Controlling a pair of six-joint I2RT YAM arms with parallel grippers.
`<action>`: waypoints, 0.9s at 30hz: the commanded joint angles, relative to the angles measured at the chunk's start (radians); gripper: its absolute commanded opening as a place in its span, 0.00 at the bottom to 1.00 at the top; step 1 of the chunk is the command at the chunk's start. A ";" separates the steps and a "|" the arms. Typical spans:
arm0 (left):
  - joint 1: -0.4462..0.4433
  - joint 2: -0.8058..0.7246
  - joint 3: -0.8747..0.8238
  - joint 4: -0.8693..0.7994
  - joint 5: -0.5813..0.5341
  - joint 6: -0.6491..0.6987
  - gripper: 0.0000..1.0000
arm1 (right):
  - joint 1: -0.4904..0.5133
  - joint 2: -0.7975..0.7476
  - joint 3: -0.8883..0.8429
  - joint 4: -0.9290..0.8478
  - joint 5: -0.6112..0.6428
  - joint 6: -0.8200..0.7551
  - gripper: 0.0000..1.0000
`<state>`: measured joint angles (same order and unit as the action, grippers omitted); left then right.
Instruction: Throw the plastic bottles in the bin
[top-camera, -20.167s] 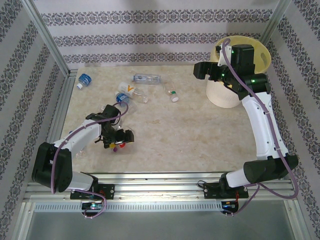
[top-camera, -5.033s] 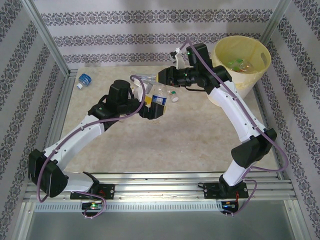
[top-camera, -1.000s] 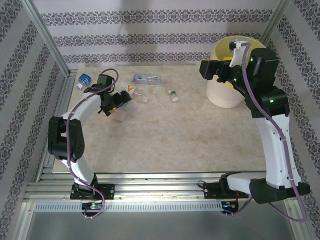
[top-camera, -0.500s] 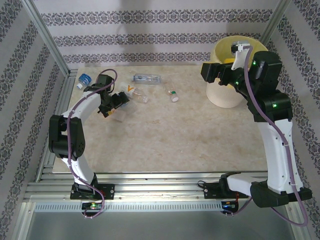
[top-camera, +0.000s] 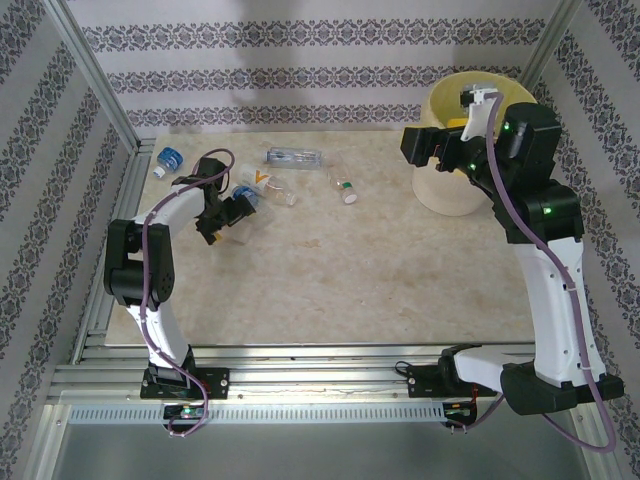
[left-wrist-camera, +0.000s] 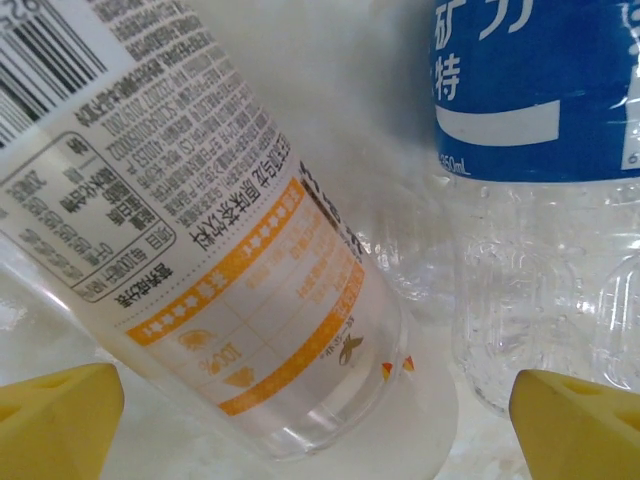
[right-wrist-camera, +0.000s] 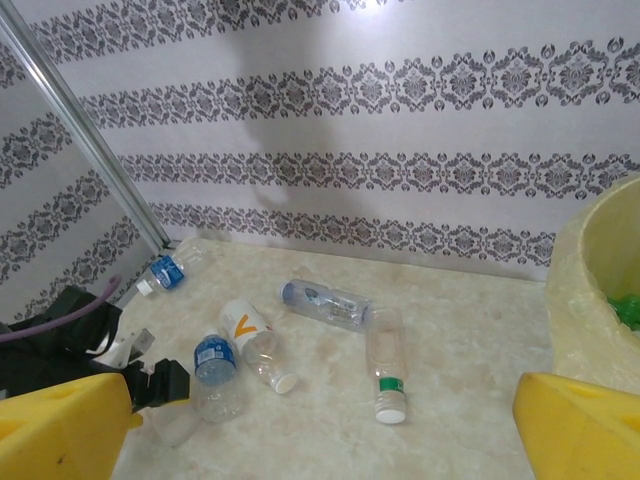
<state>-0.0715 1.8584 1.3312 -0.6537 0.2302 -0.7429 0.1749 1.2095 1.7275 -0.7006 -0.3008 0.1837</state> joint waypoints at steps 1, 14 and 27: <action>0.018 0.030 -0.010 0.007 -0.018 -0.019 0.99 | 0.013 -0.013 -0.020 0.006 0.007 -0.016 0.98; 0.038 0.085 -0.031 0.013 -0.017 0.027 0.84 | 0.026 -0.011 -0.025 0.009 0.009 -0.016 0.98; 0.041 -0.030 -0.098 0.013 -0.011 0.136 0.55 | 0.035 -0.004 -0.027 0.019 0.015 -0.021 0.98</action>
<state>-0.0372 1.8946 1.2526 -0.6319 0.2268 -0.6636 0.1947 1.2087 1.7096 -0.7033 -0.3000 0.1768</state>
